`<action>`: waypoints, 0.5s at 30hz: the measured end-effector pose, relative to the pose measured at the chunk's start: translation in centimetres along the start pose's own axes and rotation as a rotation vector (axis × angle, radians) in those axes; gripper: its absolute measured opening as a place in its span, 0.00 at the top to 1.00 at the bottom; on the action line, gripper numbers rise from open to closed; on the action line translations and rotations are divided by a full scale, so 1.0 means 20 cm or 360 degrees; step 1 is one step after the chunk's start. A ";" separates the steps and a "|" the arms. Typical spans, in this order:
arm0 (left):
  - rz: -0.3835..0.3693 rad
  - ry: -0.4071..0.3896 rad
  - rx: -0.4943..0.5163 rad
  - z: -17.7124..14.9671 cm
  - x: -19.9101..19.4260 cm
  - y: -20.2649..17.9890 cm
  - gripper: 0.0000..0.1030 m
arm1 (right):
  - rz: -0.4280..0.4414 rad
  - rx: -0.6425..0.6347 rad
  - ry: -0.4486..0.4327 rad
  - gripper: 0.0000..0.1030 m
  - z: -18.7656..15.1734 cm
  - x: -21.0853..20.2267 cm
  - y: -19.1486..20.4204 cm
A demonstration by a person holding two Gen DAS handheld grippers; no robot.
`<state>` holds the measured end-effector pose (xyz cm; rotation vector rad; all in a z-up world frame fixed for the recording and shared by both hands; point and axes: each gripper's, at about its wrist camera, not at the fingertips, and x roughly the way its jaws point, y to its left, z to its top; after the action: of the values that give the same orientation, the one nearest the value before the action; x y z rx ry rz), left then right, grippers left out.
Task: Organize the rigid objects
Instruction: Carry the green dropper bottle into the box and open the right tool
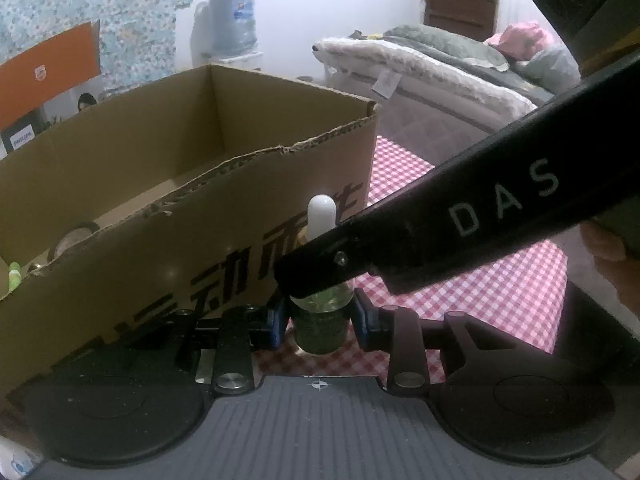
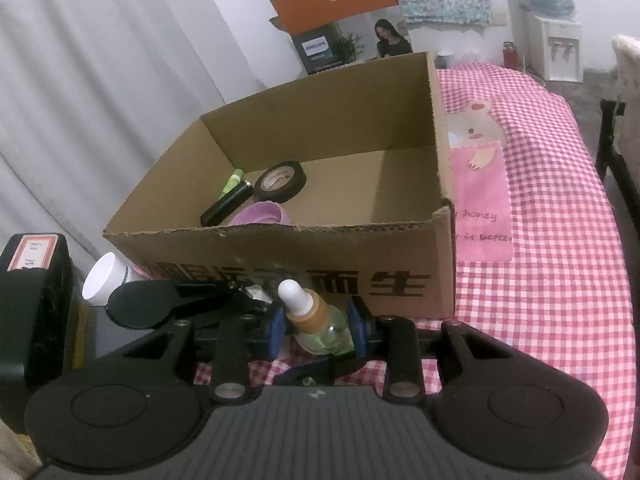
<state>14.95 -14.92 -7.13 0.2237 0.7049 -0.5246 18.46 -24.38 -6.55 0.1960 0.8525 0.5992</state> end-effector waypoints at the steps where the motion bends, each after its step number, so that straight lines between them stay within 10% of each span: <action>1: 0.0002 -0.0002 0.0002 0.00 0.00 0.00 0.69 | -0.0007 0.0011 -0.0007 0.67 0.00 0.00 0.00; 15: 0.0035 -0.0172 0.0073 0.06 -0.34 -0.10 0.69 | -0.0050 -0.0127 -0.0097 0.70 0.03 -0.29 0.20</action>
<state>10.27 -14.49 -1.81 0.2442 0.5851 -0.5285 14.30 -24.23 -0.87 0.1274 0.7698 0.5937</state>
